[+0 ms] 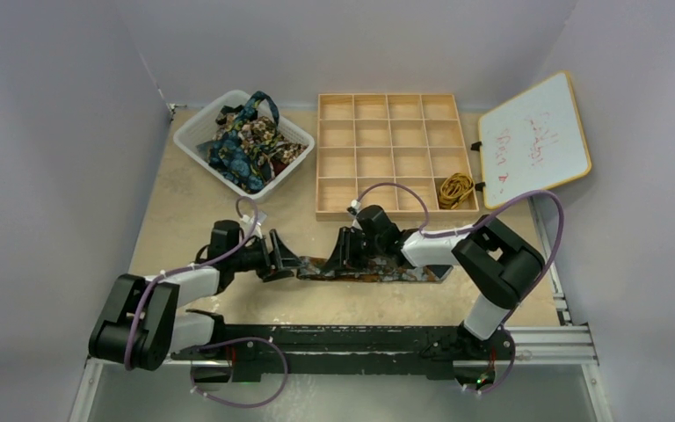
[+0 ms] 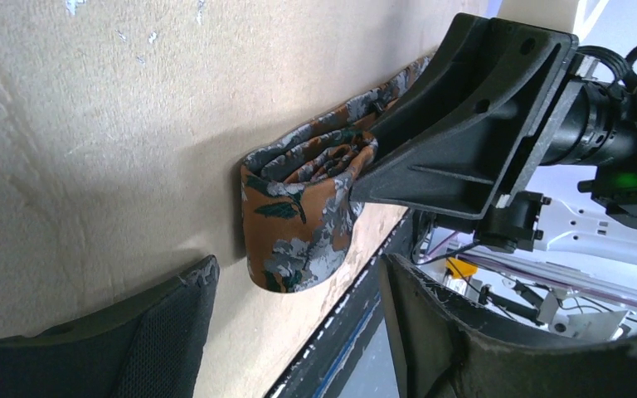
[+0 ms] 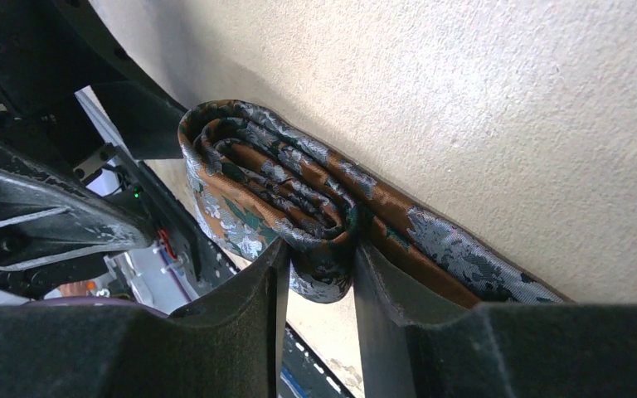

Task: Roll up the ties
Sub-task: Roll the tie at the center of the board.

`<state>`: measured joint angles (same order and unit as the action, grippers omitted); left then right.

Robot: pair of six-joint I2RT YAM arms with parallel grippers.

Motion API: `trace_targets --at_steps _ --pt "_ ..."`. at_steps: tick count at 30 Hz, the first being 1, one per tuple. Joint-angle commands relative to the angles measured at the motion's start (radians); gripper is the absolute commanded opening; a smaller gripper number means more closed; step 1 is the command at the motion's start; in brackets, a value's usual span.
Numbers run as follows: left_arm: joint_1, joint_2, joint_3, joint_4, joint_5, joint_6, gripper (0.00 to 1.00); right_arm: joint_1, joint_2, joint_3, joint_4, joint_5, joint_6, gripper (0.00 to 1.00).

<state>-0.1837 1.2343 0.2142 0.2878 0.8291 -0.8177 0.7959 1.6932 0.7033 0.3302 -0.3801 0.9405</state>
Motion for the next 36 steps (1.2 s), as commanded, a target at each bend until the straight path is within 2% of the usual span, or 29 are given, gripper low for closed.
trace_targets --at_steps 1,5,9,26,36 --pt "-0.053 0.029 0.013 0.119 -0.096 -0.020 0.68 -0.009 0.029 0.020 -0.005 -0.023 -0.029 0.36" --pt "-0.112 0.074 0.025 0.145 -0.171 -0.007 0.64 -0.017 0.039 0.014 0.010 -0.029 -0.021 0.36" --pt "-0.122 0.086 -0.015 0.207 -0.218 -0.044 0.62 -0.022 0.048 -0.001 0.030 -0.046 -0.013 0.35" --pt "-0.160 0.109 -0.059 0.314 -0.175 -0.088 0.55 -0.041 0.055 -0.024 0.079 -0.083 0.004 0.35" --pt "-0.166 0.150 -0.051 0.322 -0.245 -0.138 0.33 -0.041 0.041 -0.030 0.117 -0.117 0.011 0.38"
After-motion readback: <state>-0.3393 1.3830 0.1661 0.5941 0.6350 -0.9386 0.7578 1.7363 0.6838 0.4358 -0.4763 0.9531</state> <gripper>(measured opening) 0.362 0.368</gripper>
